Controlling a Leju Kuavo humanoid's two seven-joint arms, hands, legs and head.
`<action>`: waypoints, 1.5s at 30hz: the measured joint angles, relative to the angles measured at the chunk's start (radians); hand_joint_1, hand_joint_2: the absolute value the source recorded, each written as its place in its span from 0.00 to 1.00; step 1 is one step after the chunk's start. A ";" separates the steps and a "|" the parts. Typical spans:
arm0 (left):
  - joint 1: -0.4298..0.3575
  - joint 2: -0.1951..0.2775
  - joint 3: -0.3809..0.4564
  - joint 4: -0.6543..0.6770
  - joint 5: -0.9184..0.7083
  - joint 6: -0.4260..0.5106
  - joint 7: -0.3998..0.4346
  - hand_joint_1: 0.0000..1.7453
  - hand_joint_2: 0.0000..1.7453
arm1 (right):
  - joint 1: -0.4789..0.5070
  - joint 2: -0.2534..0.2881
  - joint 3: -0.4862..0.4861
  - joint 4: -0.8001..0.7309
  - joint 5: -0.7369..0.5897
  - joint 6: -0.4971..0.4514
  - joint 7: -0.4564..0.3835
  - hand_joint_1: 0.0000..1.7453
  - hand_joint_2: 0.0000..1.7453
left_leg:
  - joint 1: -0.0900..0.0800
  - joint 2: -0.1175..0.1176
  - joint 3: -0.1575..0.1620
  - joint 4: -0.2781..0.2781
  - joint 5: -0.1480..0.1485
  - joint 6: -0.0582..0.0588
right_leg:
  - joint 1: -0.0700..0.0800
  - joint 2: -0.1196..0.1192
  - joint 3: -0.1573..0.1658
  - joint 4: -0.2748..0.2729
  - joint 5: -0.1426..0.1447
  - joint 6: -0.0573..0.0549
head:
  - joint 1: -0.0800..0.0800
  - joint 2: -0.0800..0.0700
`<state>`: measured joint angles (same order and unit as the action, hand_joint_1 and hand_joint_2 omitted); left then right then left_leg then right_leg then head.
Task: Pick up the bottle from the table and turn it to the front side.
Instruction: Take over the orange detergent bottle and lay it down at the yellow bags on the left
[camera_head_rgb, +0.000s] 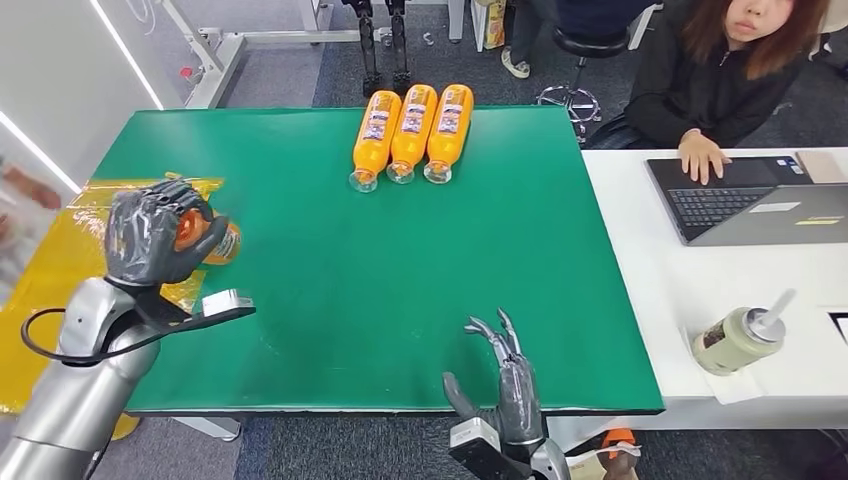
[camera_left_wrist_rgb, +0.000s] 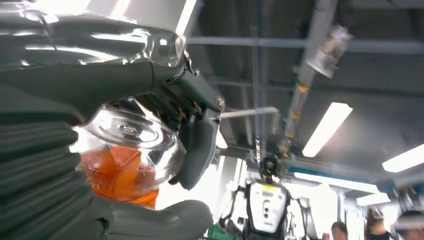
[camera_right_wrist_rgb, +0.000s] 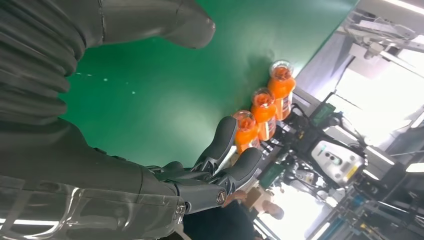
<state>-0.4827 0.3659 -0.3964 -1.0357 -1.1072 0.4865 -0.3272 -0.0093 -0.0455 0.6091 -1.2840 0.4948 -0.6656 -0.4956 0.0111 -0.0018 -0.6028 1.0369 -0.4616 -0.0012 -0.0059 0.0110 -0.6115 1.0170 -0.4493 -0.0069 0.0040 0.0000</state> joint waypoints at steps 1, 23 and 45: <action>-0.022 0.010 -0.017 0.000 -0.017 -0.036 0.018 1.00 1.00 | 0.012 -0.001 -0.003 -0.013 0.010 -0.001 0.012 0.00 1.00 | 0.000 0.000 0.000 0.000 0.000 0.000 | 0.000 0.000 0.000 0.000 0.000 0.000 | 0.000 0.000; -0.289 0.187 -0.296 -0.007 -0.103 -0.524 0.127 1.00 1.00 | 0.069 -0.018 -0.049 -0.072 0.008 -0.004 0.034 0.00 1.00 | 0.000 0.003 0.000 0.000 0.001 -0.002 | 0.000 0.003 -0.002 0.001 0.002 -0.002 | 0.000 0.000; -0.370 0.300 -0.484 0.063 -0.125 -0.698 0.110 1.00 1.00 | 0.039 -0.006 -0.073 -0.035 -0.003 0.020 0.022 0.00 1.00 | 0.000 0.004 0.001 -0.001 0.002 -0.004 | 0.000 0.004 -0.002 0.003 0.003 -0.005 | 0.000 0.000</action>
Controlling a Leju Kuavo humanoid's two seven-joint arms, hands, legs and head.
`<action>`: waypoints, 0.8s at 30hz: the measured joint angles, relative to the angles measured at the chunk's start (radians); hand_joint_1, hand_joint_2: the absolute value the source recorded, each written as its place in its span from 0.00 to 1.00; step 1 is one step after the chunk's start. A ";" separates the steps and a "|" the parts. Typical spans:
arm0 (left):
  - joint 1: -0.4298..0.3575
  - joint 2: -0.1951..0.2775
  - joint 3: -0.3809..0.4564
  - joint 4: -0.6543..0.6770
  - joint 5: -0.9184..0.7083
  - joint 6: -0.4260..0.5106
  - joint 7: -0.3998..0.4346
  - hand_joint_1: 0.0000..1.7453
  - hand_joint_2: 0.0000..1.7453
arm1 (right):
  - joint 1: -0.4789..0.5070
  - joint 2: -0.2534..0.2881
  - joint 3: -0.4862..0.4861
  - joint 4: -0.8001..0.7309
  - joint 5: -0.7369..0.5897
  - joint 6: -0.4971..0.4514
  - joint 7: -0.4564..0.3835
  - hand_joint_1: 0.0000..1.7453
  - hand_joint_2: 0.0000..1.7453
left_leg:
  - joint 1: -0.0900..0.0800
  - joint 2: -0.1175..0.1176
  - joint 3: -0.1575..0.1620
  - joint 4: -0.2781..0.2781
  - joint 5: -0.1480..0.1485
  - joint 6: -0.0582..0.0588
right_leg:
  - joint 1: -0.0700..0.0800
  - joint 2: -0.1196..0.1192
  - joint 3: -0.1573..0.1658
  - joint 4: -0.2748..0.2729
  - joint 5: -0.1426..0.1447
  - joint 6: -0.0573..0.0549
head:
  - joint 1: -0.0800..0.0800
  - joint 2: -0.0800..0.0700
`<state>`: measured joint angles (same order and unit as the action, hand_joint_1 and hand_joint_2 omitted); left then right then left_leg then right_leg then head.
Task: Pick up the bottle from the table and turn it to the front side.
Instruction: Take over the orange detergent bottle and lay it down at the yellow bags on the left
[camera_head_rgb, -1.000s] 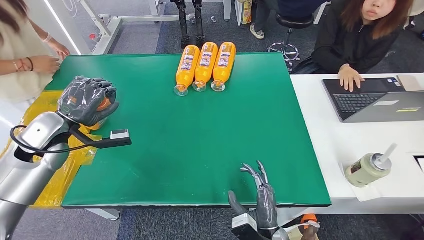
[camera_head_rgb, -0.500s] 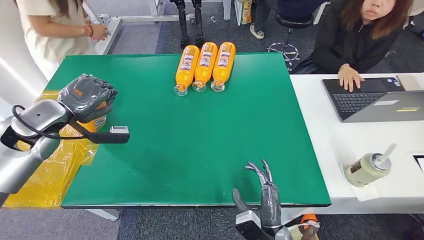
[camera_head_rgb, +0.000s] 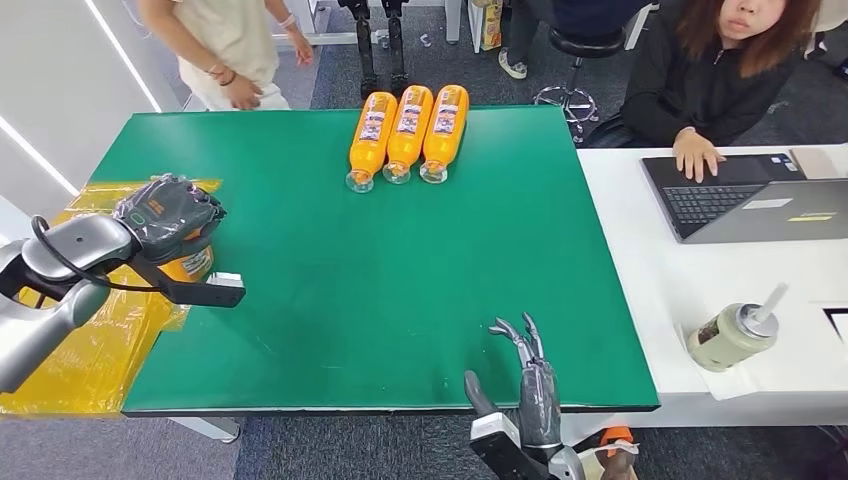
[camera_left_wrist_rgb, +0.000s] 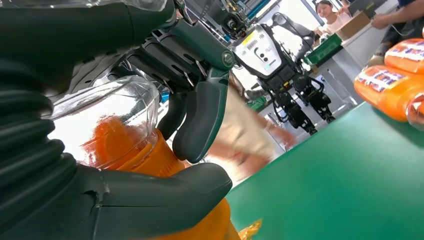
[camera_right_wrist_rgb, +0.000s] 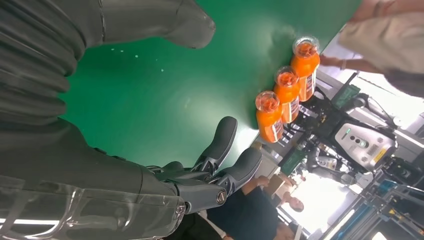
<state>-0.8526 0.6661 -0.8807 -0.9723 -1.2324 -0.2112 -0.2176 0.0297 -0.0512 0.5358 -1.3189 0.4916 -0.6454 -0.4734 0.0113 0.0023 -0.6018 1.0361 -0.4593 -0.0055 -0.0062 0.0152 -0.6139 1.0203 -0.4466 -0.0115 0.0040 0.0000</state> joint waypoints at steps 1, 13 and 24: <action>-0.003 0.005 -0.005 0.000 0.002 -0.004 0.000 1.00 1.00 | 0.000 0.002 -0.002 0.000 0.002 0.003 0.001 0.00 1.00 | 0.000 0.000 0.000 0.000 0.000 0.000 | 0.000 0.000 0.000 0.000 0.000 -0.001 | 0.000 0.000; -0.022 0.026 -0.038 0.018 0.006 -0.019 0.000 1.00 1.00 | -0.001 0.014 -0.011 0.001 0.014 0.016 0.004 0.00 1.00 | 0.000 0.001 0.002 -0.001 0.003 -0.004 | 0.000 0.001 -0.001 0.004 0.001 -0.005 | 0.000 0.000; -0.074 0.033 -0.079 0.104 -0.008 -0.001 0.007 0.00 1.00 | -0.005 0.024 -0.012 0.020 0.014 0.018 -0.014 0.00 1.00 | 0.000 0.003 0.007 -0.007 0.005 -0.012 | 0.000 0.003 -0.001 0.004 0.004 -0.011 | 0.000 0.000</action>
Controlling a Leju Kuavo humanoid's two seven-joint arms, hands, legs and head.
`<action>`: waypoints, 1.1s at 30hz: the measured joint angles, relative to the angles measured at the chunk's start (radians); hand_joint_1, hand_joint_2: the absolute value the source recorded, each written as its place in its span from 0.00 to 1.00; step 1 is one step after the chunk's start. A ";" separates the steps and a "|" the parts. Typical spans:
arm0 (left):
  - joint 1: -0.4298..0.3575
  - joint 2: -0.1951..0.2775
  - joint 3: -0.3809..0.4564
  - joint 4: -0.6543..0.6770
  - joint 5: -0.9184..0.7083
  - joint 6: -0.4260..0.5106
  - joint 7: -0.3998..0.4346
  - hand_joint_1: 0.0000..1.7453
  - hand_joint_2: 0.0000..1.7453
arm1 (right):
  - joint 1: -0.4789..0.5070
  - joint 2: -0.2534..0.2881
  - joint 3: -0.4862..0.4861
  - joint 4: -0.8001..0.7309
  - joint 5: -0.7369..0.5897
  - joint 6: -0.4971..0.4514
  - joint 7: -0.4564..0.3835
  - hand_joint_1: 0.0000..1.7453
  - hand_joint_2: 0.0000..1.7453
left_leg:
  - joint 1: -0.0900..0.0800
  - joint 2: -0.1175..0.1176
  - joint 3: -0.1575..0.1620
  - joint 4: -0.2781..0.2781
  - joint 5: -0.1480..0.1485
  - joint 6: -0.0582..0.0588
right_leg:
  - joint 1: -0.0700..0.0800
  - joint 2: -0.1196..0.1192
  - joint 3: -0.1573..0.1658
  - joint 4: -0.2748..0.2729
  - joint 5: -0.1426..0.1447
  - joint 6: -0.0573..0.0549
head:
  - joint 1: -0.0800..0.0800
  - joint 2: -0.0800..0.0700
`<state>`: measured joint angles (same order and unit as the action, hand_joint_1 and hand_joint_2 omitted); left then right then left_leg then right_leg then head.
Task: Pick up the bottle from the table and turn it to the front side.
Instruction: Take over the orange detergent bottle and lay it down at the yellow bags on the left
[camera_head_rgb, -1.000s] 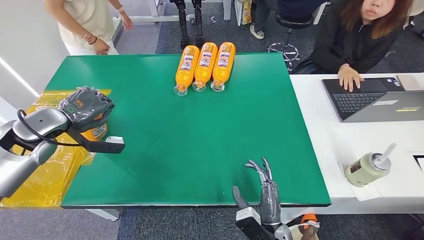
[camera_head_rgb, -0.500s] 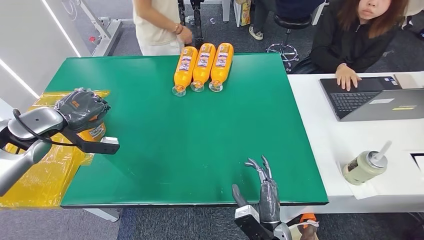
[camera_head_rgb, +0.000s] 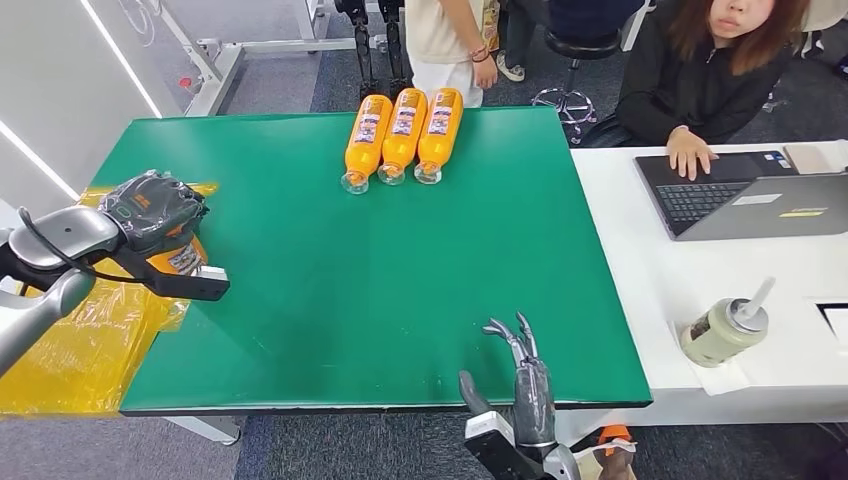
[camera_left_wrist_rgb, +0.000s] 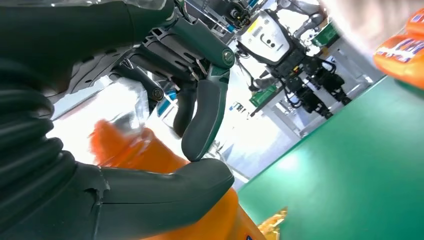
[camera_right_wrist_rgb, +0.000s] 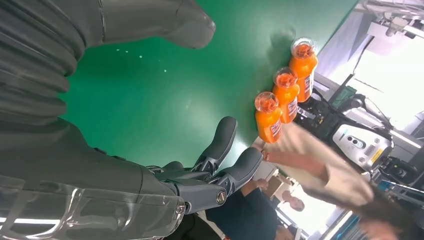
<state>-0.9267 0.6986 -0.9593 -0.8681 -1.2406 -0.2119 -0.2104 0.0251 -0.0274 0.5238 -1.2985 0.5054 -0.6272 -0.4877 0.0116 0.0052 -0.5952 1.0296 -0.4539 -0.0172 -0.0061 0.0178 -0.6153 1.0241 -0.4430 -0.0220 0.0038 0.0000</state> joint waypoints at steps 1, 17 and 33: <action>-0.003 -0.002 -0.004 0.013 -0.006 0.012 0.008 0.00 1.00 | 0.000 0.001 0.000 0.001 0.000 0.000 0.000 0.00 1.00 | 0.000 0.000 0.001 -0.001 0.001 -0.001 | 0.000 0.000 0.000 0.000 0.000 -0.001 | 0.000 0.000; -0.020 -0.025 -0.014 0.132 -0.013 0.161 0.074 0.00 1.00 | 0.000 0.004 0.000 0.016 -0.018 -0.026 0.000 0.00 1.00 | 0.000 -0.002 0.000 -0.004 0.005 -0.004 | 0.000 -0.001 -0.002 0.001 0.002 -0.005 | 0.000 0.000; 0.191 -0.019 0.245 -0.250 0.432 0.392 -0.049 0.00 1.00 | 0.021 -0.007 -0.001 -0.007 -0.064 -0.042 -0.027 0.00 1.00 | 0.000 -0.002 -0.003 -0.004 0.004 -0.004 | 0.000 -0.001 -0.004 0.000 0.000 -0.005 | 0.000 0.000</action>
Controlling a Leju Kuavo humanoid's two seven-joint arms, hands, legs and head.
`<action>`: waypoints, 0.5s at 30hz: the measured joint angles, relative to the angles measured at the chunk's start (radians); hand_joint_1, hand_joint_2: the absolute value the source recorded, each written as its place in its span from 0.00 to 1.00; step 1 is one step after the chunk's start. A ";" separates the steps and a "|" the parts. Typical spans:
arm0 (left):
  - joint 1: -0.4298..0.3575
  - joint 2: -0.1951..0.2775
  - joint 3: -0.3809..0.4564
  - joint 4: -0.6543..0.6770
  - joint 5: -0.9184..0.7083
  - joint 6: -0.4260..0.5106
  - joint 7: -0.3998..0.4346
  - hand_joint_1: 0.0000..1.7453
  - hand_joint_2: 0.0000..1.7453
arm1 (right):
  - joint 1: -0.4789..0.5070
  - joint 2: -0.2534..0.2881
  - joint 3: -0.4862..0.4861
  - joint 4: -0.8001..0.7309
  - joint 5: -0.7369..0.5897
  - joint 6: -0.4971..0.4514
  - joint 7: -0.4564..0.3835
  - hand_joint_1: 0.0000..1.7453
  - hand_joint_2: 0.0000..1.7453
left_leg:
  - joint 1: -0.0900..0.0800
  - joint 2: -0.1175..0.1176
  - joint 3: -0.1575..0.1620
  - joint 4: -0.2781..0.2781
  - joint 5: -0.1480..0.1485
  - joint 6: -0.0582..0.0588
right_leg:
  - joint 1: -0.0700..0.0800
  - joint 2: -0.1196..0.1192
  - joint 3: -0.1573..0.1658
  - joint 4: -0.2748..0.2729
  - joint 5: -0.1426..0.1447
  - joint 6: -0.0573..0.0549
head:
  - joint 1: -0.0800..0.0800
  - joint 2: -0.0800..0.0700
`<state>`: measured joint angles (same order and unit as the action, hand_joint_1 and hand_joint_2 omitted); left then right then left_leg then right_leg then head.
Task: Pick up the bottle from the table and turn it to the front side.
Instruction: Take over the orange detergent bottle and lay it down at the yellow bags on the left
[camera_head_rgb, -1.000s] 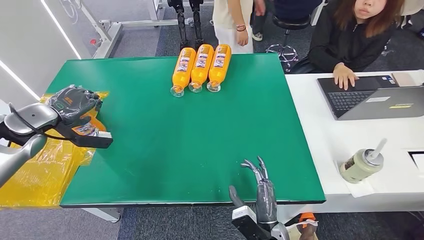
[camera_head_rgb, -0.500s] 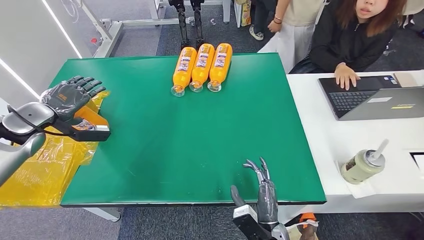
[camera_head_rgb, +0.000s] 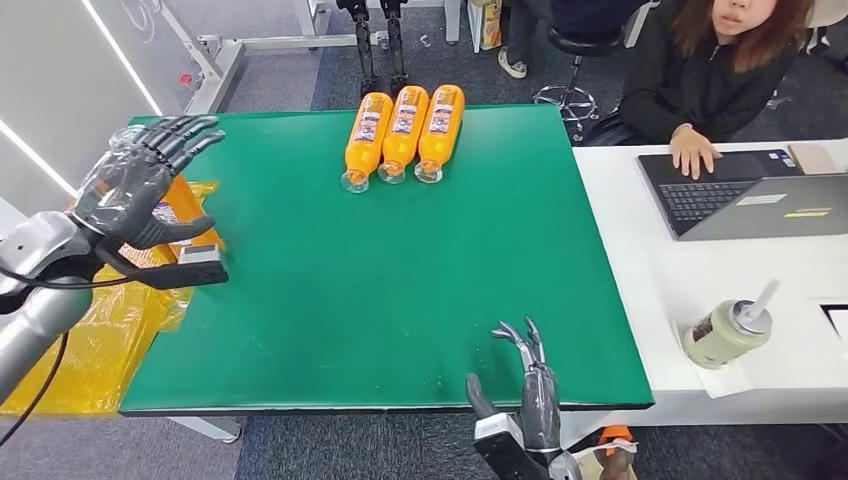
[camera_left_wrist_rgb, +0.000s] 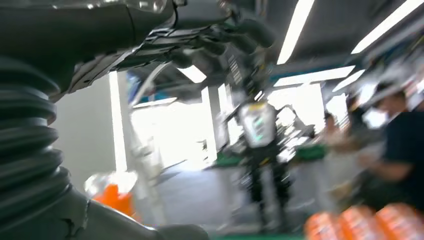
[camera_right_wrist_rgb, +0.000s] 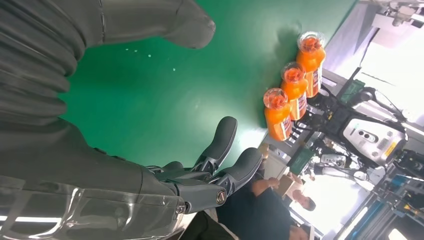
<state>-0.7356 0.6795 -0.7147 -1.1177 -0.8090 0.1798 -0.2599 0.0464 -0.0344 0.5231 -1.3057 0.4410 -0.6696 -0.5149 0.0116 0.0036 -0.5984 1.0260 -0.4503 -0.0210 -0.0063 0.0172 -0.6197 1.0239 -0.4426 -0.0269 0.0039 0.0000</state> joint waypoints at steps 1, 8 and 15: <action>0.019 0.000 0.026 -0.035 0.020 0.009 -0.010 0.00 1.00 | 0.002 -0.001 -0.001 -0.002 -0.004 0.000 -0.005 0.00 1.00 | 0.000 0.000 0.000 0.000 0.000 0.000 | 0.000 0.000 0.000 0.000 0.000 0.000 | 0.000 0.000; 0.128 -0.015 0.160 -0.180 0.043 0.084 -0.058 0.00 1.00 | 0.011 -0.007 -0.007 -0.014 -0.009 -0.001 -0.018 0.00 1.00 | 0.000 0.000 0.000 0.000 -0.001 0.000 | 0.000 0.000 0.000 0.000 -0.001 0.000 | 0.000 0.000; 0.248 -0.044 0.267 -0.274 0.103 0.110 -0.099 0.00 1.00 | 0.032 -0.010 -0.017 -0.036 -0.007 -0.001 -0.025 0.00 1.00 | 0.000 0.000 0.000 0.000 -0.001 0.000 | 0.000 0.000 0.000 0.000 -0.001 0.000 | 0.000 0.000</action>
<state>-0.4873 0.6357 -0.4480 -1.3918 -0.7059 0.2902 -0.3587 0.0782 -0.0442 0.5066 -1.3413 0.4337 -0.6703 -0.5397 0.0117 0.0039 -0.5988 1.0260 -0.4512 -0.0212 -0.0063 0.0171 -0.6201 1.0237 -0.4433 -0.0272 0.0039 0.0000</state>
